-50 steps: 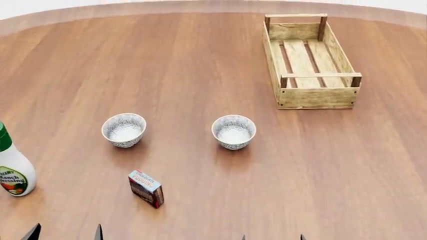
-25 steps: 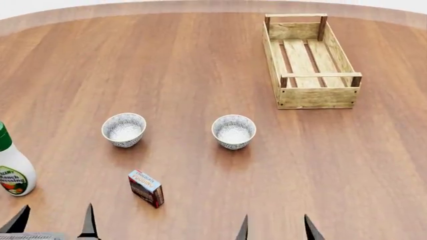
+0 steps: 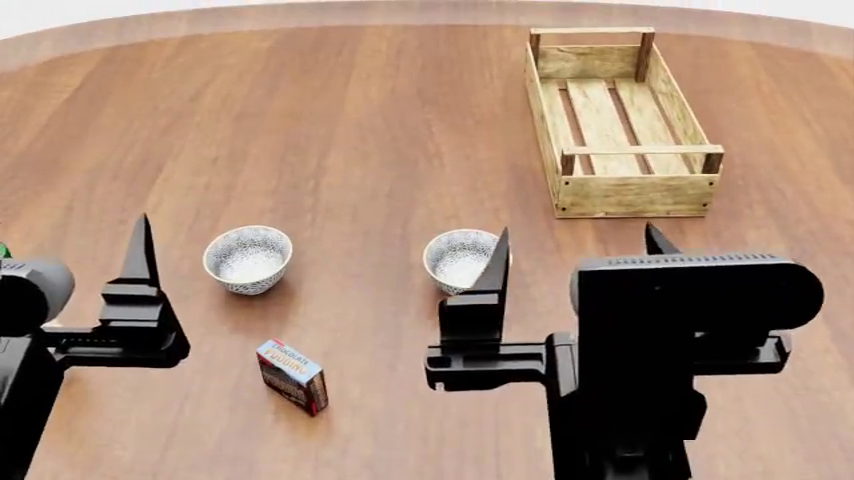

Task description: Stack the right bowl on the left bowl and place them in the tray.

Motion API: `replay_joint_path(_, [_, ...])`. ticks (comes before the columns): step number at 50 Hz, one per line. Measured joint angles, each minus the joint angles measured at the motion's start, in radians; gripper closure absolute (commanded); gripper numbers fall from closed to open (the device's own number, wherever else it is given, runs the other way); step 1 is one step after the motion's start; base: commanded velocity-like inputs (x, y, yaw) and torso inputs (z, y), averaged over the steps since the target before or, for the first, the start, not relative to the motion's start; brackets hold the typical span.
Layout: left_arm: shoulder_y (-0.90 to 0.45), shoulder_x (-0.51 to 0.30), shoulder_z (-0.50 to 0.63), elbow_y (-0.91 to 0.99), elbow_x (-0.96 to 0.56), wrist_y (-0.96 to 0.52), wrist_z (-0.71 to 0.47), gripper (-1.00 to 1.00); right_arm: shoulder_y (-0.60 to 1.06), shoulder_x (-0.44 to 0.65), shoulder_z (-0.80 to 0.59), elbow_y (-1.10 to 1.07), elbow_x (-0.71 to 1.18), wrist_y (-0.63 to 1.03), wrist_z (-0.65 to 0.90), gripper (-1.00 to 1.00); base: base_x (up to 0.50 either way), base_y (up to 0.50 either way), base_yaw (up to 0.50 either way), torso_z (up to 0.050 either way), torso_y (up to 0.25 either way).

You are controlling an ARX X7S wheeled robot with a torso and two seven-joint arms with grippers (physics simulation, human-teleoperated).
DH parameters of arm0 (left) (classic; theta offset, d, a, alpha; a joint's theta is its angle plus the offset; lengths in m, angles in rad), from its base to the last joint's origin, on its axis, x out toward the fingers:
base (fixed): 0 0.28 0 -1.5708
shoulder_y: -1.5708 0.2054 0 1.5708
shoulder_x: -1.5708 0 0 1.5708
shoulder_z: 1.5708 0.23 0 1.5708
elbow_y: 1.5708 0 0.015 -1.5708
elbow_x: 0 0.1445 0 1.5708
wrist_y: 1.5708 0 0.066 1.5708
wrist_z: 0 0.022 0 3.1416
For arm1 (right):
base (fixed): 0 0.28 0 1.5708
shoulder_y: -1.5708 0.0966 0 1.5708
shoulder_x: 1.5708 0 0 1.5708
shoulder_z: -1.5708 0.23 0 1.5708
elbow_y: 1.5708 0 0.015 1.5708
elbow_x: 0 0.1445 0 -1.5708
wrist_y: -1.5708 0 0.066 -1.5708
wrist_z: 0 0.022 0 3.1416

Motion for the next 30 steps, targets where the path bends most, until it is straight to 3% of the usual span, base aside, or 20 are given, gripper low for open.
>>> replay_joint_path(8, [-0.070,-0.007,-0.005,0.068,-0.022,-0.096,-0.020,-1.00,0.086,-0.003,0.023,-0.061,0.027,0.118,0.012,-1.00,0.03,0.00,0.00,0.000,0.000])
replay_joint_path(30, [-0.112,-0.024,-0.013,0.109,-0.045,-0.146,-0.038,-1.00,0.130,0.000,0.006,-0.085,0.054,0.165,0.026,-1.00,0.50,0.00,0.00,0.000,0.000])
